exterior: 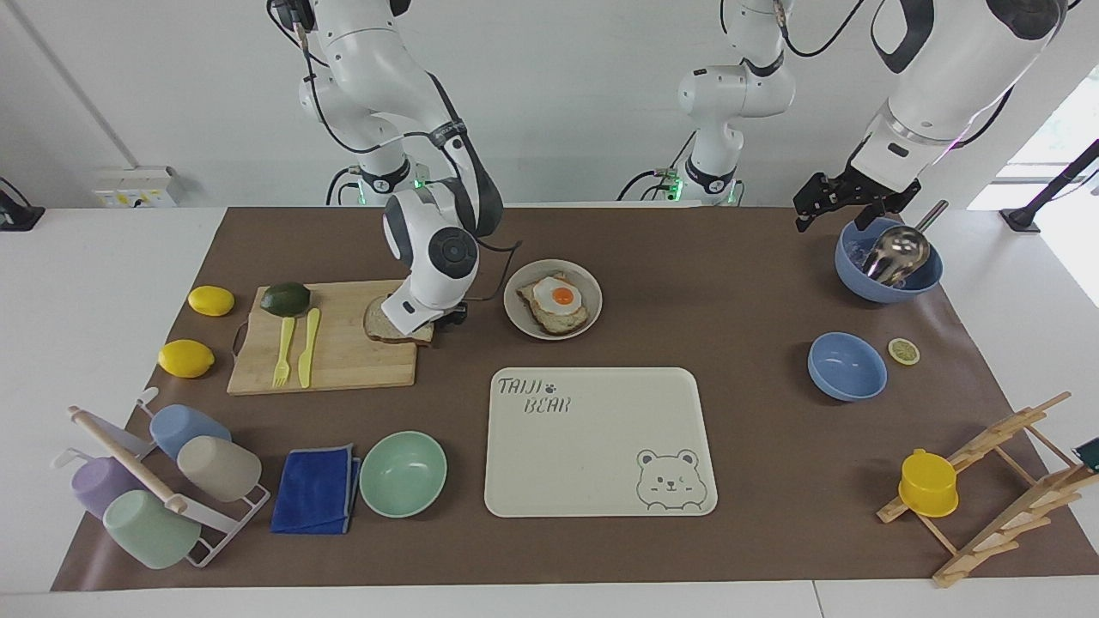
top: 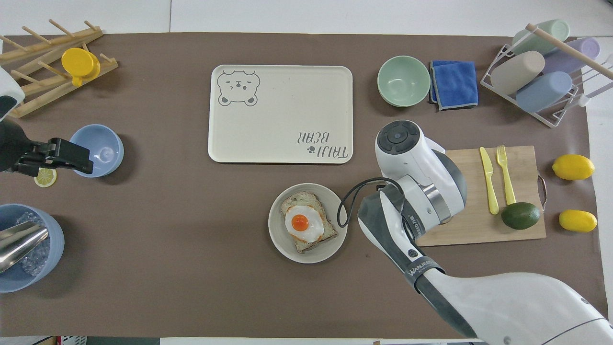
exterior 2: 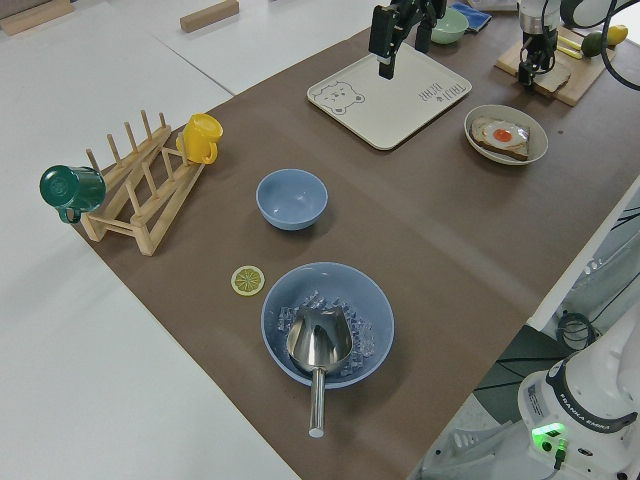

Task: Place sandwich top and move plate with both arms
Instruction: 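Reach the right gripper to the bread slice on the cutting board and grasp it, then carry the bread slice with the right gripper onto the egg toast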

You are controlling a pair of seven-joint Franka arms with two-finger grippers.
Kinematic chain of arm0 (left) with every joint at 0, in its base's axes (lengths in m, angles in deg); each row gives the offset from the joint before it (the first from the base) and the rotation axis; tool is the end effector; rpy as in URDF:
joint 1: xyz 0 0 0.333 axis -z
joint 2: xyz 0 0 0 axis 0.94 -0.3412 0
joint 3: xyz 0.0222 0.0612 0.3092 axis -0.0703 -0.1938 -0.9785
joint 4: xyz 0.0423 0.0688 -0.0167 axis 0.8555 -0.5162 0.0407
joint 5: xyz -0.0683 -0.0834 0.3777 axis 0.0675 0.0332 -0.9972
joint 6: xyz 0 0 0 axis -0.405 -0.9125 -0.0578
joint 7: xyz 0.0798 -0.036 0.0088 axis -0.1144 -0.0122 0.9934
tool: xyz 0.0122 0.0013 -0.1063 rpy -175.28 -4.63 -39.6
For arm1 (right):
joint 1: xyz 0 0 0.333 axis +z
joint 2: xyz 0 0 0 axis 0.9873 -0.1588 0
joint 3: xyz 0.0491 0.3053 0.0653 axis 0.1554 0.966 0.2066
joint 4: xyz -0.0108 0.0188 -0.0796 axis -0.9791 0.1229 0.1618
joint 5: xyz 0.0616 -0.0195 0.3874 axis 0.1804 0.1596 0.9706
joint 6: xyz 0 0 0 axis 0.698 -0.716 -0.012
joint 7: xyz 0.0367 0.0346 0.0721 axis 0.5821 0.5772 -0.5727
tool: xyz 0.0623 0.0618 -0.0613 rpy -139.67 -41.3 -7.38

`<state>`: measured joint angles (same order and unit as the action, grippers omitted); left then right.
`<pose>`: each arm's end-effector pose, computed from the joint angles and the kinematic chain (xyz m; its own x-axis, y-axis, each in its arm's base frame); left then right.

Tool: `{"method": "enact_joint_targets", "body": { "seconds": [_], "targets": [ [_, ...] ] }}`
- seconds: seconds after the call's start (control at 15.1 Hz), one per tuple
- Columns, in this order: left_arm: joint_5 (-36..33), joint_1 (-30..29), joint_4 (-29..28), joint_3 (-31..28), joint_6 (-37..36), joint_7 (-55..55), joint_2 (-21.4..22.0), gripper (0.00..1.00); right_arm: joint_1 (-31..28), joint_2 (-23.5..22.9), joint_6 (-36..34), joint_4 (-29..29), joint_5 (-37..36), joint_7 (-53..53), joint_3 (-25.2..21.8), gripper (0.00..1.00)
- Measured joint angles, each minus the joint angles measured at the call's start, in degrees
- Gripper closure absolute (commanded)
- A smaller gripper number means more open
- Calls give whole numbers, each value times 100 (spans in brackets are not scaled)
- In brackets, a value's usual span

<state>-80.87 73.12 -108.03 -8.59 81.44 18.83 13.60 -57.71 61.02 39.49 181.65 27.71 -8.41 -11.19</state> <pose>0.5302 -0.0592 0.6105 0.9921 -0.0438 -0.1174 -0.0408 -0.9988 0.0282 0.5223 0.1900 0.2886 0.9603 -0.0423 -0.2759 0.0506 -0.9457 0.3210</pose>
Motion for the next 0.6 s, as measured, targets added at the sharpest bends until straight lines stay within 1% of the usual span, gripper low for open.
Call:
{"method": "enact_joint_targets", "body": {
  "seconds": [0.07,0.13,0.2,0.27,0.33,0.4,0.6],
  "targets": [
    [0,0,0,0,0,0,0,0,1,0,6,4,-2,1,1,24],
    [0,0,0,0,0,0,0,0,2,1,7,8,-5,1,1,29],
    [0,0,0,0,0,0,0,0,4,1,11,10,-9,2,1,42],
    [0,0,0,0,0,0,0,0,9,5,12,10,-28,3,0,60],
    [0,0,0,0,0,0,0,0,24,10,12,12,-44,2,-1,88],
    [0,0,0,0,0,0,0,0,55,13,12,12,-73,3,-6,100],
    [0,0,0,0,0,0,0,0,177,81,11,10,-92,13,0,100]
  ]
}}
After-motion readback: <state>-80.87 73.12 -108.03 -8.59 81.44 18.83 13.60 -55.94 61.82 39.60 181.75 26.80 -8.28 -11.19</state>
